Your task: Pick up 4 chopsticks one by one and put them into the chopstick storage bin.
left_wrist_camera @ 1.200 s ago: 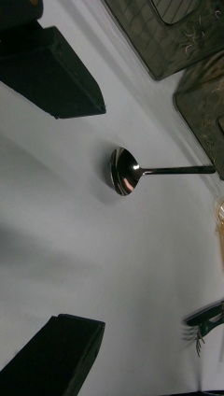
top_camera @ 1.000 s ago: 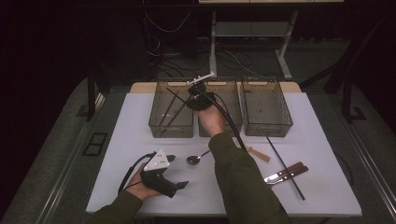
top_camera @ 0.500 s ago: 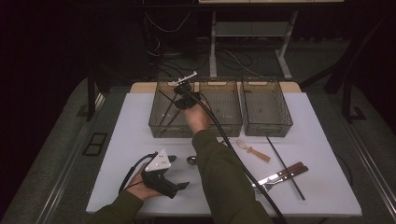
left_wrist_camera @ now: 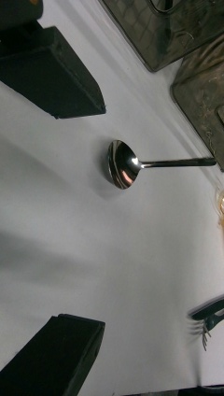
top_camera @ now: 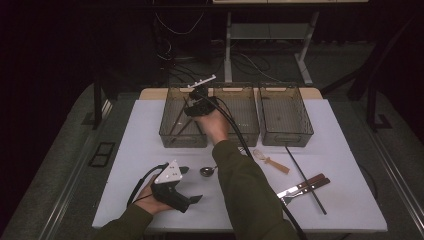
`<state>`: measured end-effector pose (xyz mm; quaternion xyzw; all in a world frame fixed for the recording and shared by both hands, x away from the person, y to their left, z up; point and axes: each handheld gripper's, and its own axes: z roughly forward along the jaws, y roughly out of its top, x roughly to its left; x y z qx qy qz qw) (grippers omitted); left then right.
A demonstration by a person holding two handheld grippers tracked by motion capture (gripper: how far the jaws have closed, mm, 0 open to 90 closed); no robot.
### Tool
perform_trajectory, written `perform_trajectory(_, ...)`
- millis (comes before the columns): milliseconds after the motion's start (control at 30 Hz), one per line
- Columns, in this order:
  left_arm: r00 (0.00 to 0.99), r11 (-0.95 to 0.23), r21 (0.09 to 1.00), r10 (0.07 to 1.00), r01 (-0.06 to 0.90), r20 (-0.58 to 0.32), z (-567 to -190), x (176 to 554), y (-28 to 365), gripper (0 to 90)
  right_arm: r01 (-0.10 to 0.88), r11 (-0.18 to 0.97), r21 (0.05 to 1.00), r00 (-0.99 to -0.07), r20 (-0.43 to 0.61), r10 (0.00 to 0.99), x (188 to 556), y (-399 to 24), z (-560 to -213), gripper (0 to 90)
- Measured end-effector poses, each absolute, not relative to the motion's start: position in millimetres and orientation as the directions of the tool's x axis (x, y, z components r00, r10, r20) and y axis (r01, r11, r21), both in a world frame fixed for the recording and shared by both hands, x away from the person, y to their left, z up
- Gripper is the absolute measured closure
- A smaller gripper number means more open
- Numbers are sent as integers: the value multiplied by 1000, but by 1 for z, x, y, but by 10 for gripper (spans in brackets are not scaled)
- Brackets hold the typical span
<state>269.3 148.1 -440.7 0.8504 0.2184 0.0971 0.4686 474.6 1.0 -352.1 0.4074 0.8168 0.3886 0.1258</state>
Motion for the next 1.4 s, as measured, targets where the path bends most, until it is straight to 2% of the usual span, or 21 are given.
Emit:
perform_trajectory(100,885,-466,839,464,282,-40,-440,269,149,0,575,338,745,-632,142,762,471,-12,-350,437)
perform_trajectory(400,882,-457,837,468,300,-61,-441,269,150,0,561,296,773,-619,155,770,446,-53,-350,339)
perform_trajectory(633,881,-458,837,469,300,-59,-441,269,149,0,547,268,793,-599,148,787,419,-92,-350,308)
perform_trajectory(867,879,-458,836,472,302,-59,-441,268,149,0,536,257,804,-589,138,796,407,-119,-349,296)
perform_trajectory(1400,875,-458,834,480,308,-59,-441,269,150,0,504,320,802,-626,84,775,365,-175,-355,218)
